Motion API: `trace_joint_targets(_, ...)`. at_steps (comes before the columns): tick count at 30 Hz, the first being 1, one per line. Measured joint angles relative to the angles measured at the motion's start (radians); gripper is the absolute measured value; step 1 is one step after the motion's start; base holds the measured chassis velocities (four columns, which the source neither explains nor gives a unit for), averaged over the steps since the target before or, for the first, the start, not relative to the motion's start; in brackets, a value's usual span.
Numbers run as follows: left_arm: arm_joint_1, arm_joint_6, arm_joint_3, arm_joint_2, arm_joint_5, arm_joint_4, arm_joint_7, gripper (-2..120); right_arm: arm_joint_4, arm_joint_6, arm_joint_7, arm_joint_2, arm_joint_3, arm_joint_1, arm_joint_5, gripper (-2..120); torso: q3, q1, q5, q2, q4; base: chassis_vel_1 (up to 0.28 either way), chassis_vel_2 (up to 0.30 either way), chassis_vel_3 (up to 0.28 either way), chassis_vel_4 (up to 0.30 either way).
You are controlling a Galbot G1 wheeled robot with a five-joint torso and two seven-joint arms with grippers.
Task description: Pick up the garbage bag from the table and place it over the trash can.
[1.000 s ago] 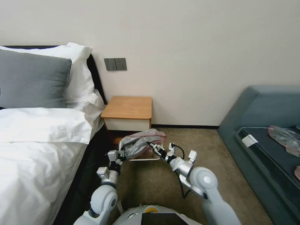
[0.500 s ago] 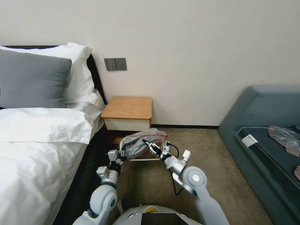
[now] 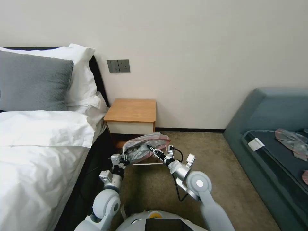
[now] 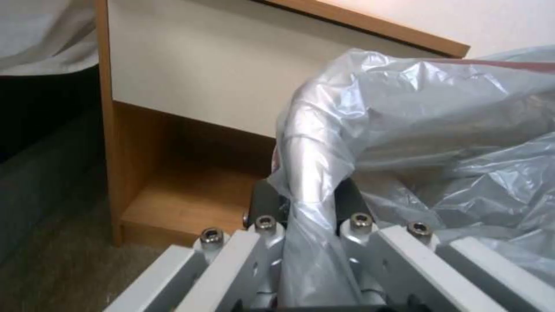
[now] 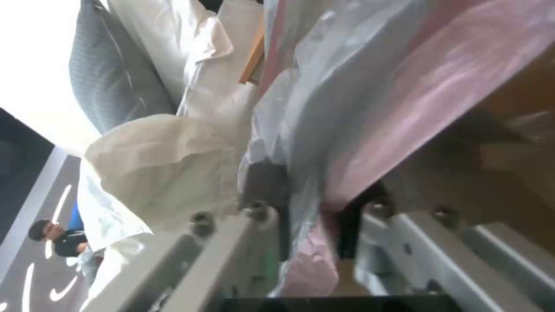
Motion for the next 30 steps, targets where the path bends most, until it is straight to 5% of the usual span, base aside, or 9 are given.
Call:
trace_joint_targets(3, -0.005, 0.001, 0.000, -0.001, -0.001, 0.006, -0.003, 5, 0.016, 0.000, 0.000, -0.002, -0.008, -0.010, -0.003, 0, 0.000, 0.000, 0.0000, 0.000, 0.0000, 0.000, 0.000, 0.000, 0.000)
trace_joint_targets(30, -0.016, 0.000, -0.029, -0.006, -0.015, 0.031, -0.009, 5, 0.092, -0.049, -0.009, -0.102, -0.060, -0.132, -0.085, 0, 0.000, 0.000, 0.0000, 0.000, 0.0000, 0.000, 0.000, 0.000, 0.000)
